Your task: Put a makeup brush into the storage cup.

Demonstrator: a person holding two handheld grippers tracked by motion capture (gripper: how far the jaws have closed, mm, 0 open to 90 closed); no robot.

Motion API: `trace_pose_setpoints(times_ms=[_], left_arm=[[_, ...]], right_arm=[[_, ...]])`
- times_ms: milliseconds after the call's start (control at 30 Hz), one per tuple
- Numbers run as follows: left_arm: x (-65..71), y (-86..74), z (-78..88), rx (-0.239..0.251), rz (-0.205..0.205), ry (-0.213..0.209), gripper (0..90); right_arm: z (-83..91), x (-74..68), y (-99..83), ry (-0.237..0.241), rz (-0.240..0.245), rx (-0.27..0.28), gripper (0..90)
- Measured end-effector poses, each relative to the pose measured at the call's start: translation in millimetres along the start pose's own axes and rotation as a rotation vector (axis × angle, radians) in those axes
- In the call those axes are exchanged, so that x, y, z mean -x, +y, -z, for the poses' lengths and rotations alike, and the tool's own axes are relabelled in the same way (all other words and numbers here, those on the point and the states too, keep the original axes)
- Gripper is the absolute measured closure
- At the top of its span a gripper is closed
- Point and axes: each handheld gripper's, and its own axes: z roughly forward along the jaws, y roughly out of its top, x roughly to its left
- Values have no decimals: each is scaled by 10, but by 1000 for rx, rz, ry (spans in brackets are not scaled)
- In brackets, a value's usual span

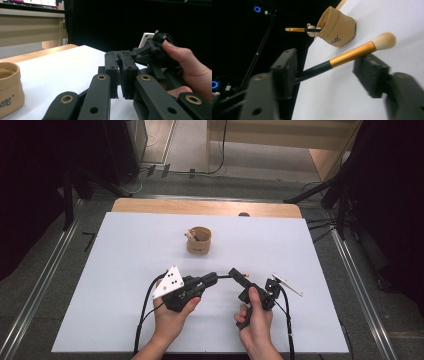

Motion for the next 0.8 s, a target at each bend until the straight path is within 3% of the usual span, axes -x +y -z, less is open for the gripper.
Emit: trace_pose_setpoints(times_ms=[33, 67, 100, 133, 200, 267, 333, 367, 567, 733, 800], left_arm=[[-14, -16, -6, -18, 0, -13, 854], [-25, -30, -10, -18, 14, -19, 780], [-33, -33, -15, -33, 25, -7, 567], [-37, -30, -15, -57, 33, 21, 385], [-50, -16, 13, -66, 47, 53, 196], [-75, -11, 57, -73, 28, 45, 126], [-103, -14, 100, -75, 25, 25, 0], [-122, -15, 117, -77, 33, 15, 0], [-165, -19, 201, -95, 30, 47, 0], [-193, -39, 286, -110, 12, 77, 0], [-215, -51, 334, -116, 4, 94, 0]], right_arm=[[11, 18, 6, 42, -8, 13, 568], [22, 39, 26, 92, -13, 12, 766], [36, 50, 44, 115, -3, 25, 816], [61, 50, 62, 134, 22, 36, 847], [94, 28, 95, 155, 94, 51, 848], [117, 3, 118, 153, 158, 62, 849], [131, -25, 136, 146, 209, 75, 850], [137, -40, 143, 136, 232, 78, 849], [160, -106, 165, 102, 338, 86, 850], [159, -187, 166, 61, 445, 88, 850], [152, -214, 164, 68, 480, 87, 850]])
